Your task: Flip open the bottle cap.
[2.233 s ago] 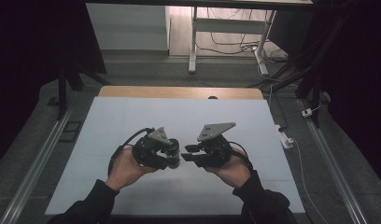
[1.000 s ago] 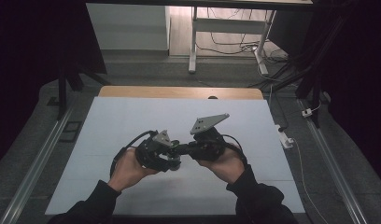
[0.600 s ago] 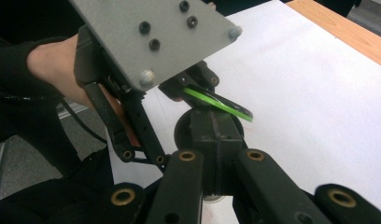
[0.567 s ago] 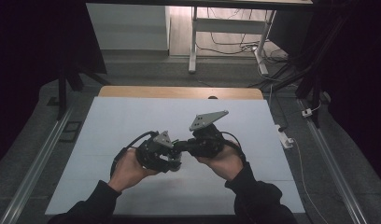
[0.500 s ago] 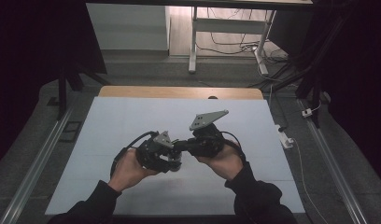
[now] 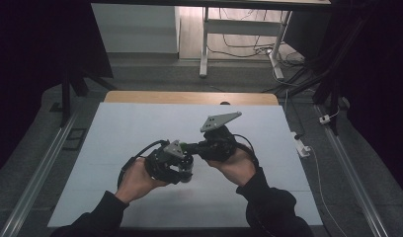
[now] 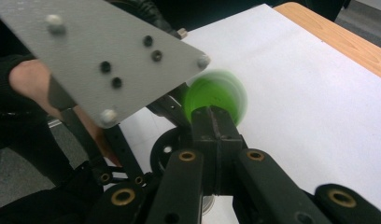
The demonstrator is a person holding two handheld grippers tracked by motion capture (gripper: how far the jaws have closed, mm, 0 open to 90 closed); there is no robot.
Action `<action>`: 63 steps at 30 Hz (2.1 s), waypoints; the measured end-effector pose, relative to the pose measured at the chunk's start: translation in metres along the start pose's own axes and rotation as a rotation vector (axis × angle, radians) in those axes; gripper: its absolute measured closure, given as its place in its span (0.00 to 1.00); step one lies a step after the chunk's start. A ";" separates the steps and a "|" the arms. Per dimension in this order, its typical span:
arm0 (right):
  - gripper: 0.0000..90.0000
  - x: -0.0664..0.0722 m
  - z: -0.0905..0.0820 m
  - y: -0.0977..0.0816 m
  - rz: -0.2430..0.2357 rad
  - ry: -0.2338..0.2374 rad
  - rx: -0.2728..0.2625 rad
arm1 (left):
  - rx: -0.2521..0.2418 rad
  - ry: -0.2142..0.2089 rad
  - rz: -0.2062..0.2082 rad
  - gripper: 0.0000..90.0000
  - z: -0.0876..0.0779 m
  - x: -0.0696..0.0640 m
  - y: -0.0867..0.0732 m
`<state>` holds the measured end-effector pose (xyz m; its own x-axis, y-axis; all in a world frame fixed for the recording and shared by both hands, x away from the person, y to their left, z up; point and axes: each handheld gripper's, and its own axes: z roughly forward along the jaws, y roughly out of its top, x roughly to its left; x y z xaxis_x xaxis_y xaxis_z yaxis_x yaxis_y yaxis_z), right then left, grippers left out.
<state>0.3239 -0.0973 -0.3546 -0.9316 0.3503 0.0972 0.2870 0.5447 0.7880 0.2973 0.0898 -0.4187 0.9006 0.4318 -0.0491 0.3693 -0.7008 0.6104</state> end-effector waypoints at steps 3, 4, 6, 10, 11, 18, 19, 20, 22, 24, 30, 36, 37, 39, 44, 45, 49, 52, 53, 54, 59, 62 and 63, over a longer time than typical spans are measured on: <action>1.00 -0.002 0.002 0.000 -0.003 -0.002 0.003 | -0.001 0.001 0.002 0.60 -0.001 0.000 0.000; 1.00 -0.002 0.002 0.000 -0.003 -0.002 0.003 | -0.001 0.001 0.001 0.60 -0.001 0.000 0.000; 1.00 -0.003 0.003 0.000 -0.003 -0.002 0.004 | -0.007 0.000 -0.003 0.60 -0.001 0.000 0.000; 1.00 -0.002 0.001 0.000 -0.002 -0.005 0.002 | -0.004 0.001 -0.003 0.60 -0.002 0.001 0.000; 0.99 -0.001 0.000 0.001 -0.001 -0.006 0.003 | -0.005 0.001 -0.003 0.60 -0.002 0.001 0.000; 0.98 0.002 -0.005 -0.001 -0.029 -0.014 -0.019 | -0.017 0.006 -0.010 0.60 -0.006 0.003 -0.001; 0.95 0.002 -0.006 -0.002 -0.029 -0.016 -0.020 | -0.017 0.008 -0.013 0.60 -0.007 0.004 -0.001; 0.92 0.003 -0.009 -0.003 -0.026 -0.022 -0.022 | -0.019 0.009 -0.014 0.60 -0.007 0.004 -0.001; 0.91 0.003 -0.010 -0.005 -0.026 -0.023 -0.021 | -0.020 0.009 -0.016 0.60 -0.007 0.004 -0.001; 0.85 0.004 -0.013 -0.009 -0.021 -0.035 -0.021 | -0.020 0.010 -0.017 0.60 -0.007 0.004 -0.001; 0.75 0.005 -0.019 -0.018 -0.006 -0.051 -0.029 | -0.024 0.010 -0.020 0.60 -0.008 0.005 -0.001; 0.67 0.004 -0.027 -0.030 0.010 -0.074 -0.031 | -0.031 0.010 -0.024 0.60 -0.010 0.005 -0.001; 0.65 0.004 -0.028 -0.031 0.012 -0.077 -0.031 | -0.031 0.010 -0.025 0.60 -0.010 0.006 -0.001; 0.62 0.004 -0.031 -0.035 0.012 -0.086 -0.035 | -0.030 0.010 -0.025 0.60 -0.010 0.006 -0.001; 0.54 0.005 -0.037 -0.045 0.018 -0.111 -0.043 | -0.030 0.012 -0.028 0.60 -0.010 0.007 -0.002; 0.52 0.004 -0.039 -0.047 0.019 -0.117 -0.045 | -0.031 0.012 -0.027 0.60 -0.010 0.007 -0.002; 0.43 0.004 -0.042 -0.055 0.027 -0.138 -0.052 | -0.034 0.012 -0.029 0.60 -0.011 0.007 -0.002; 0.37 0.004 -0.045 -0.060 0.034 -0.153 -0.050 | -0.036 0.012 -0.031 0.60 -0.012 0.007 -0.002; 0.35 0.003 -0.046 -0.063 0.040 -0.159 -0.052 | -0.039 0.013 -0.035 0.60 -0.012 0.007 -0.002; 0.34 0.003 -0.046 -0.064 0.044 -0.159 -0.053 | -0.036 0.015 -0.033 0.60 -0.012 0.008 -0.002; 0.26 0.003 -0.051 -0.074 0.054 -0.173 -0.047 | -0.041 0.014 -0.034 0.60 -0.013 0.008 -0.002; 0.20 0.002 -0.055 -0.082 0.074 -0.194 -0.046 | -0.044 0.018 -0.038 0.60 -0.014 0.008 -0.003; 0.19 0.002 -0.056 -0.085 0.083 -0.203 -0.042 | -0.044 0.019 -0.037 0.60 -0.014 0.008 -0.003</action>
<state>0.2852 -0.1856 -0.3877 -0.8399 0.5412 0.0415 0.3472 0.4768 0.8076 0.3002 0.1032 -0.4094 0.8818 0.4682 -0.0574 0.3914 -0.6584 0.6429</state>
